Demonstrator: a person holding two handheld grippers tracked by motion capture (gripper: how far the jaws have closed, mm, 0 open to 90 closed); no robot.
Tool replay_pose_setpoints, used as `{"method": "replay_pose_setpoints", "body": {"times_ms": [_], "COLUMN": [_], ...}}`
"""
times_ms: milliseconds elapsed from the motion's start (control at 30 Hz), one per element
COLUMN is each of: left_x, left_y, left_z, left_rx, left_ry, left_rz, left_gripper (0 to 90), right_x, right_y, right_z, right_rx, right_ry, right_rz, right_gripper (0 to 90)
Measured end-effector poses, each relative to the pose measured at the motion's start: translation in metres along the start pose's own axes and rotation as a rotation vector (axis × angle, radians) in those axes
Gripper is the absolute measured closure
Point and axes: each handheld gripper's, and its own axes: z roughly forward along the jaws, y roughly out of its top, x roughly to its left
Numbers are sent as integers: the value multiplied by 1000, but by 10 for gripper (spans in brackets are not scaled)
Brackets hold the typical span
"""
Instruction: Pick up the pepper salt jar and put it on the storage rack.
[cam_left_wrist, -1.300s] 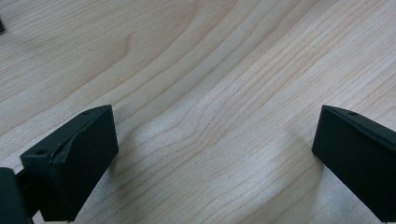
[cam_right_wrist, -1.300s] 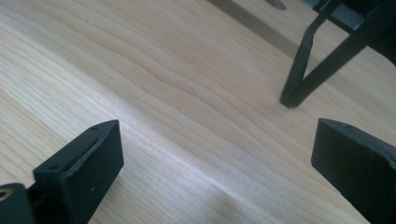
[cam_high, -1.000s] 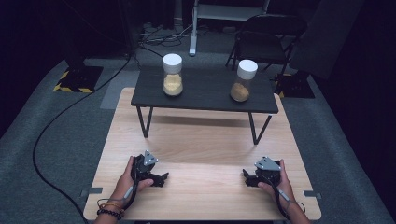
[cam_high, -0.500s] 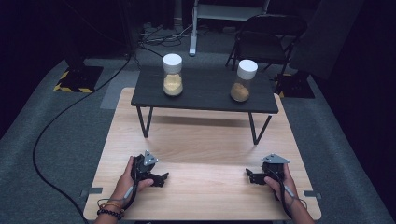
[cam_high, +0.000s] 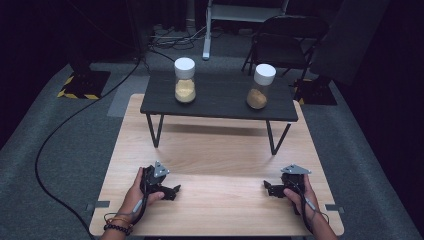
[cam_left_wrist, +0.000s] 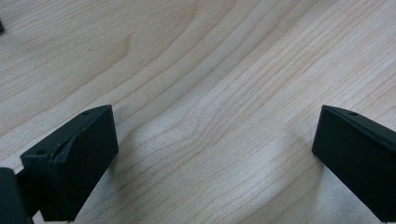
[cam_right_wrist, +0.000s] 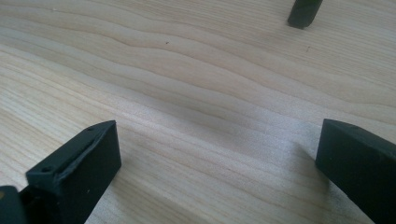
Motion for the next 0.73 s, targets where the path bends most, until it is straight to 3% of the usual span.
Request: {"method": "replay_pose_setpoints", "body": {"times_ms": [733], "left_x": [1], "left_y": [0], "left_z": [0], "left_rx": [-4], "left_ry": [-2], "left_rz": [6], "left_gripper": [4], "right_x": [0], "right_y": [0], "right_z": [0], "right_rx": [0], "right_ry": [0], "right_rz": [0], "right_gripper": [0]}}
